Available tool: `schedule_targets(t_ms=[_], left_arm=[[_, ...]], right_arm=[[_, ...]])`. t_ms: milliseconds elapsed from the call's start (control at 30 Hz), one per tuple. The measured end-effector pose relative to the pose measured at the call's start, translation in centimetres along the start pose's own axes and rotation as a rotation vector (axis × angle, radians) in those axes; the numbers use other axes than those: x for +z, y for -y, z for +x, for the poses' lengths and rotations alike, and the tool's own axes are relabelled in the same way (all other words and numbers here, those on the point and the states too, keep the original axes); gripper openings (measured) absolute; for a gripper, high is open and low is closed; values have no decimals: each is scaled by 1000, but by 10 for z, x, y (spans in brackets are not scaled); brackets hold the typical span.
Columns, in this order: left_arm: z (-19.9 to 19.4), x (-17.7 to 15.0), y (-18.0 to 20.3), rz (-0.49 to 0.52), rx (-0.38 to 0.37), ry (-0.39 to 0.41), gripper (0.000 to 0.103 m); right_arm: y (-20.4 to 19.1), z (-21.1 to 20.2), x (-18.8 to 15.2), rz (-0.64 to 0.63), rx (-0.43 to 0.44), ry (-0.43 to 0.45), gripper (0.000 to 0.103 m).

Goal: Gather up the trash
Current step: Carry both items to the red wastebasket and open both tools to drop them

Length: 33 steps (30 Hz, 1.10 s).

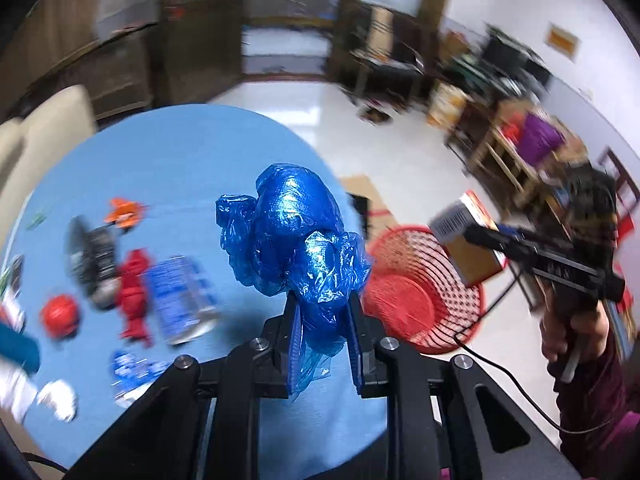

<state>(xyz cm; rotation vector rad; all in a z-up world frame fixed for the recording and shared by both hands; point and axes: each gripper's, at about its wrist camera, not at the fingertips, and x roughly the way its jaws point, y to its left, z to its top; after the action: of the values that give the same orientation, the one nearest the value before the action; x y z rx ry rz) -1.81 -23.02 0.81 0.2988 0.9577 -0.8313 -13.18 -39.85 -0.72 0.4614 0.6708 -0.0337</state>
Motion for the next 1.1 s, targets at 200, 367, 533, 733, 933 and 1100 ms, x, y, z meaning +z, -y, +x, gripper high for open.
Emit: schedule_targets(t_ms=[200, 367, 533, 733, 933, 1100], left_arm=[[53, 22, 52, 81, -71, -107, 23], [91, 26, 87, 148, -96, -178, 26], [111, 27, 100, 180, -109, -205, 63], [104, 24, 87, 162, -97, -193, 64], [73, 3, 47, 109, -32, -142, 64], [22, -25, -12, 12, 94, -70, 64]], right_arm=[[70, -9, -14, 159, -40, -11, 52], [110, -7, -30, 268, -9, -42, 54], [132, -8, -36, 339, 26, -48, 72], [155, -13, -38, 392, -98, 1, 73], [214, 5, -52, 609, -269, -34, 73], [232, 38, -68, 727, -210, -99, 74]])
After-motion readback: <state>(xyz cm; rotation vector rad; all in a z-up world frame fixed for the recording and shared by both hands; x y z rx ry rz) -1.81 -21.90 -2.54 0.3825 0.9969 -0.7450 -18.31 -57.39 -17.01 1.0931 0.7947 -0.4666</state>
